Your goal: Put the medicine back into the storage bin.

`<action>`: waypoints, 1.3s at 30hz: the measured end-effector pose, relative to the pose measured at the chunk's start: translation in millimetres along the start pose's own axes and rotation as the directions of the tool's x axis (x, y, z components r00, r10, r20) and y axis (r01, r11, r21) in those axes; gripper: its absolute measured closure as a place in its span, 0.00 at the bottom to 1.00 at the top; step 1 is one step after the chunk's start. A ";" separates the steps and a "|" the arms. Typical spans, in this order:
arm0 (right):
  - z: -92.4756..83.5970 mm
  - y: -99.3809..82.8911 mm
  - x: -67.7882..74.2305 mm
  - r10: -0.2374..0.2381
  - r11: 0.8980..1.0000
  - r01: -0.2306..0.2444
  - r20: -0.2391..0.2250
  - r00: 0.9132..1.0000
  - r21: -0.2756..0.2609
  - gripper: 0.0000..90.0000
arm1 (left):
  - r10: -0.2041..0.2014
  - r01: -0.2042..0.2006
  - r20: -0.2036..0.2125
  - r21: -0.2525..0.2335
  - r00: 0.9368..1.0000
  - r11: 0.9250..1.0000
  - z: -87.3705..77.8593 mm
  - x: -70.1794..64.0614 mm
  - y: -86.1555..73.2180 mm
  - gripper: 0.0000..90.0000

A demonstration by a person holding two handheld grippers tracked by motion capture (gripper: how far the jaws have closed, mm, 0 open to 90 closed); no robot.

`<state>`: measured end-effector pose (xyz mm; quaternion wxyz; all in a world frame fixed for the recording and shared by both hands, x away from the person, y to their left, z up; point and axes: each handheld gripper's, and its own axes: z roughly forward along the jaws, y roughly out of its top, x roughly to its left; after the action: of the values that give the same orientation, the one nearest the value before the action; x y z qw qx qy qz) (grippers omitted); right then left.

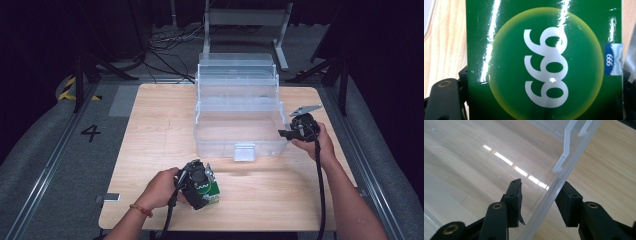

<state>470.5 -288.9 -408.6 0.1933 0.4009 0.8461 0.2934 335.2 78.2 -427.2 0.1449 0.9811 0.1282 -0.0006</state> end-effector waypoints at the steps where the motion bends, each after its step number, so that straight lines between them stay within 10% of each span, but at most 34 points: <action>1: -1.2 -1.1 1.9 -0.001 1.000 0.001 0.000 1.000 0.001 0.65 | 0.002 -0.002 -0.001 0.000 1.000 1.000 -0.3 -0.7 1.0 0.19; 16: -16.8 -13.4 30.5 0.013 1.000 -0.013 0.028 1.000 0.011 0.64 | 0.021 -0.021 0.001 -0.068 1.000 0.997 -21.7 -5.1 7.4 0.18; 39: -31.8 -21.3 66.5 0.008 1.000 -0.009 0.030 1.000 0.030 0.63 | 0.100 -0.106 -0.045 -0.144 0.994 0.984 -103.7 -2.4 26.1 0.18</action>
<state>400.4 -257.9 -404.7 0.1985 0.4118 0.8456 0.2756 335.7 83.0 -320.4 0.2140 0.9730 0.0796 0.0348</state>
